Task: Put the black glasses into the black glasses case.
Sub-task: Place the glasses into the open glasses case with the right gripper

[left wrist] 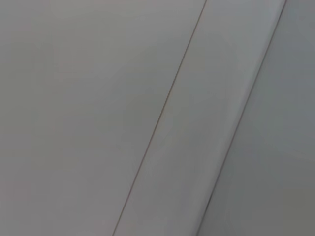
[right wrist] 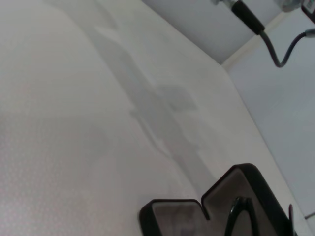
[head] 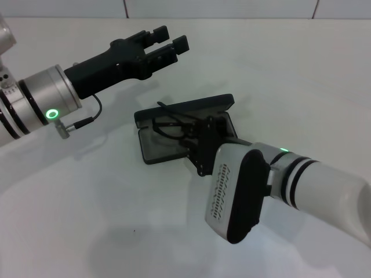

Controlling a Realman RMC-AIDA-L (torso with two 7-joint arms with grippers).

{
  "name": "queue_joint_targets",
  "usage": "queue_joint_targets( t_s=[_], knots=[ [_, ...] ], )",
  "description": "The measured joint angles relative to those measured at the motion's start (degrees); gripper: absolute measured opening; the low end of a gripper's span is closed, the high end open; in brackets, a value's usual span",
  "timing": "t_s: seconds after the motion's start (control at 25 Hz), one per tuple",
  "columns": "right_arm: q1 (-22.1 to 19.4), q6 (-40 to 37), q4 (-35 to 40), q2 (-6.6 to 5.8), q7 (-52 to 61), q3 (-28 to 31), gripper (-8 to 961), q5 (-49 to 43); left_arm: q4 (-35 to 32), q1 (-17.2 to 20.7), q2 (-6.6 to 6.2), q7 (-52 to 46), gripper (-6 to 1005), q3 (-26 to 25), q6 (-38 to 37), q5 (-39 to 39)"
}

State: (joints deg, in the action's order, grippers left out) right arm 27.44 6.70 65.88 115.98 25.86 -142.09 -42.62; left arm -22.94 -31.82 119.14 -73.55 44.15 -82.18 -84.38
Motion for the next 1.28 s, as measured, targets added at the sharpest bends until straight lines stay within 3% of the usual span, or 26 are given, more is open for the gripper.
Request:
queue_joint_targets(
  t_s=[0.4,0.76,1.28],
  knots=[
    [-0.6,-6.7,-0.2,-0.28,-1.4,1.3,210,0.1,0.0,0.0,0.21,0.4,693,-0.1,1.4,0.0],
    [-3.7,-15.0,-1.6,0.00,-0.7,12.5,212,0.3,0.1,-0.5,0.35,0.4,693,0.1,2.6,0.2],
    [-2.0,-16.4,-3.9,0.04,0.7,10.9,216,0.3,1.1,-1.6,0.39,0.3,693,0.1,3.7,0.5]
  ],
)
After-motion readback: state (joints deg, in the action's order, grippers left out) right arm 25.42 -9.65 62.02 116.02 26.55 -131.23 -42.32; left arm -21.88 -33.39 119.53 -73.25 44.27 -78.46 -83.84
